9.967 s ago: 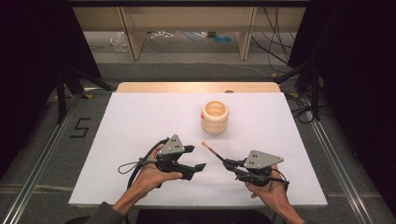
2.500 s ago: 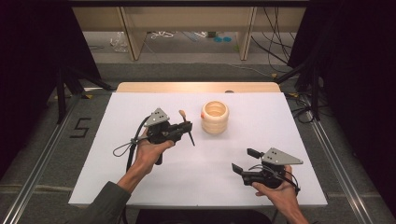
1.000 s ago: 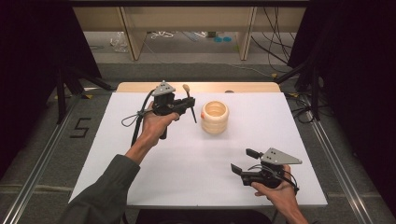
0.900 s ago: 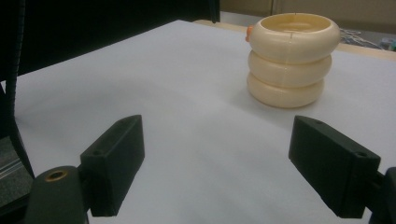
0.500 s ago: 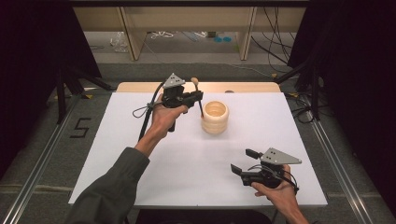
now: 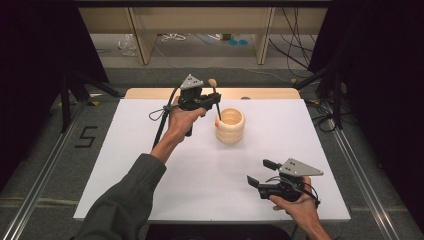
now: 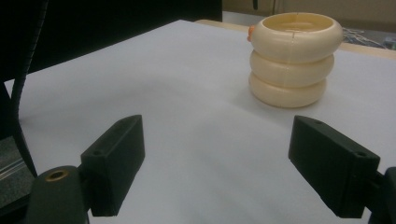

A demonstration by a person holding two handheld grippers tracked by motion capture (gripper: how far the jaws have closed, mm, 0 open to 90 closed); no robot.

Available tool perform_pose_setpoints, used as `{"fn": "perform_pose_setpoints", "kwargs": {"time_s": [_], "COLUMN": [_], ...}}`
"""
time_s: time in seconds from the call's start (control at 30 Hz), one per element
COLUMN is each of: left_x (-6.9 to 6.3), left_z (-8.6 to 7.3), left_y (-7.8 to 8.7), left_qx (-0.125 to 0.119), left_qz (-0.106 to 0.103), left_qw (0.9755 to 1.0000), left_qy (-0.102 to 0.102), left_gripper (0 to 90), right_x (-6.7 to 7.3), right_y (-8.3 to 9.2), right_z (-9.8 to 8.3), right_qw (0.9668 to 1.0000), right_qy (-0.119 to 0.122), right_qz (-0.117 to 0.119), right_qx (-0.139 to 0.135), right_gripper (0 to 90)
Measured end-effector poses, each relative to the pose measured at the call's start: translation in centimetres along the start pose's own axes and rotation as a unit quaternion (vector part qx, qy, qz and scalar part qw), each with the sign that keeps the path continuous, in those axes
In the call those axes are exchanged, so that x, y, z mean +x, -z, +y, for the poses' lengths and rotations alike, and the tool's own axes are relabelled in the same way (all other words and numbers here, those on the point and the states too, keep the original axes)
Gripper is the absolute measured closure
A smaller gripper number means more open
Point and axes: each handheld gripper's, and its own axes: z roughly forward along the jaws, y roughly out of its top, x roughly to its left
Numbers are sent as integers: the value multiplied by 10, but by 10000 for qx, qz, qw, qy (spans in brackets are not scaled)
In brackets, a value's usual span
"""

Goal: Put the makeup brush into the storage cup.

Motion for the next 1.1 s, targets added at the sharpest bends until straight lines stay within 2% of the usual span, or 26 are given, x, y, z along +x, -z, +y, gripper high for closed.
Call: {"fn": "perform_pose_setpoints", "kwargs": {"time_s": [0.07, 0.17, 0.2, 0.27, 0.3, 0.33, 0.4, 0.43, 0.57, 0.6, 0.67, 0.7, 0.77, 0.83, 0.87, 0.97, 1.0, 1.1], "left_x": [1, 1, 0, -1, -2, -3, -4, -5, -4, -4, -3, -2, -2, -3, -3, -3, -3, -4], "left_z": [-1, -1, 0, 2, 3, 4, 5, 6, 3, 2, 1, 1, 1, 0, 0, -1, -1, -3], "left_y": [-3, -6, -8, -9, -10, -11, -14, -16, -23, -25, -27, -28, -29, -29, -30, -32, -33, -36], "left_qx": [-23, -24, 5, -12, -34, -47, -23, -28, 22, 29, 33, 23, -9, -3, -8, -15, -12, -8], "left_qz": [-2, 20, 36, 21, 11, 7, 16, 30, 71, 98, 118, 118, 80, 115, 114, 127, 131, 114], "left_qw": [10000, 10000, 10000, 10000, 9999, 10000, 9999, 9999, 9999, 9999, 9999, 9999, 10000, 9999, 9999, 9999, 9999, 9999], "left_qy": [28, -11, -64, -95, -95, -86, -131, -137, -107, -105, -68, -52, -52, -33, -21, -6, -8, 22], "left_gripper": [832, 833, 832, 832, 832, 832, 832, 832, 832, 832, 832, 832, 832, 832, 832, 832, 832, 832], "right_x": [-1, 0, -1, 0, 1, 1, 0, 0, 1, 1, -1, -1, 0, 0, 0, 0, 2, 2], "right_y": [0, 0, -1, 2, 2, -1, 2, 1, 1, -1, -2, -2, 2, 2, -2, -2, -2, -2], "right_z": [0, 0, 0, 1, 1, 0, 1, 0, 0, -1, -1, -1, 0, 0, -1, -1, 0, -1], "right_qw": [10000, 10000, 9999, 9998, 9998, 10000, 9998, 9999, 9999, 10000, 10000, 10000, 9998, 9998, 10000, 10000, 10000, 10000], "right_qy": [52, -49, 98, 20, 24, -19, 30, 20, 24, -16, 91, 89, 63, 81, 76, 86, -18, -14], "right_qz": [-31, 11, -51, -43, -40, 47, -38, -35, -29, 64, 2, 3, -36, -42, 14, 26, 74, 77], "right_qx": [-46, 68, -10, 208, 208, 35, 204, 147, 168, 45, -28, -23, 184, 169, -21, -7, 64, 59], "right_gripper": [196, 195, 196, 196, 196, 196, 196, 196, 196, 196, 197, 196, 196, 196, 196, 197, 197, 197]}}
